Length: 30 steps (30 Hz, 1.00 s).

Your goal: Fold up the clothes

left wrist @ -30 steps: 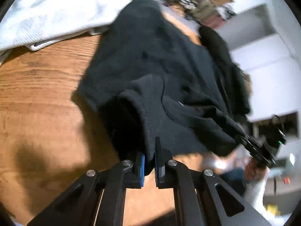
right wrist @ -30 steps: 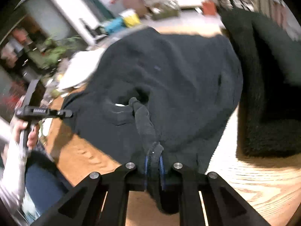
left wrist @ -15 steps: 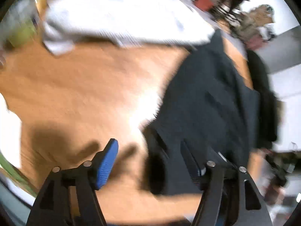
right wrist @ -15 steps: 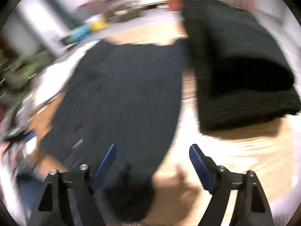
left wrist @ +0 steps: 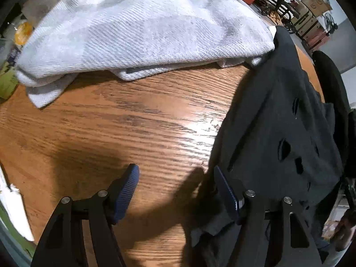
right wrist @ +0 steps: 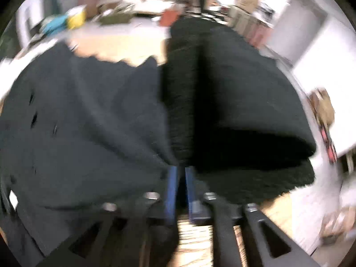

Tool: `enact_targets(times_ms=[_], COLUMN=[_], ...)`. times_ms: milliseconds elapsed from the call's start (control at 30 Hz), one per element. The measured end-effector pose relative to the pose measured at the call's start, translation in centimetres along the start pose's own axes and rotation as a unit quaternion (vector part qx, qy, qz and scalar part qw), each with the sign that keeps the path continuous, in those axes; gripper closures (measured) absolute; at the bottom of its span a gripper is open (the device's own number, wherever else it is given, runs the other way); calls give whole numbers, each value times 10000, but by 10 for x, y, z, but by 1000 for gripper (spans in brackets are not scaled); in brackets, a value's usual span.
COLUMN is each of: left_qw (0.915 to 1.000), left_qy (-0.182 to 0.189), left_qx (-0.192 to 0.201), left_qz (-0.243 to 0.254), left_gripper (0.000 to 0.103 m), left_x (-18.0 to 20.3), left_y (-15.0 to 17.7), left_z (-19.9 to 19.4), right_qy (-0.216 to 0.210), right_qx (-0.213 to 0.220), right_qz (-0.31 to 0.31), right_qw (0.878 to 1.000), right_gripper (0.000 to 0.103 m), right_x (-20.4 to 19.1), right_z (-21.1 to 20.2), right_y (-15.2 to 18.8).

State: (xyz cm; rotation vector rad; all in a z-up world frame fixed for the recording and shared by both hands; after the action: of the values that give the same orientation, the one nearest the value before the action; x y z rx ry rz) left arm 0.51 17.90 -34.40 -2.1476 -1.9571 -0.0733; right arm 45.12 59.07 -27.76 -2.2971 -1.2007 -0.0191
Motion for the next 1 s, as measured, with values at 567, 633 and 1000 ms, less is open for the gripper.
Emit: enact_targets(times_ms=[567,633,1000], left_qw=[9960,9972,9887], left_qy=[246,257,1105], left_qx=[76,159,769], left_qz=[859,690,-667], left_gripper=[100,101,100], left_x=[85,84,-1], left_y=[-18,-21,-31], left_z=[43,39,-40], right_qy=[-1936,-1969,-1896], right_qx=[-334,-361,-525], right_qz=[1133,1162,1185], right_qw=[9739,9728,9733], right_gripper=[27,27,24], right_x=[-14,-28,-71], right_z=[19,25,48], right_y=[10,3,-26])
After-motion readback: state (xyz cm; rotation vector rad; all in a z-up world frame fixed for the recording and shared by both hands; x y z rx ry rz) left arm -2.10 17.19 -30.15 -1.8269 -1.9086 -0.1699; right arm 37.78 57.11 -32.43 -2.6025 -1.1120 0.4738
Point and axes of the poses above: each gripper's, at about its wrist camera, not at the fingertips, and z roughly the way its jaws point, x to its right, y to its underside, the point moved 3 cm from there along z, roughly the way its jaws point, and after that the axes turned 6 degrees about -z, right-handed, at the moved point
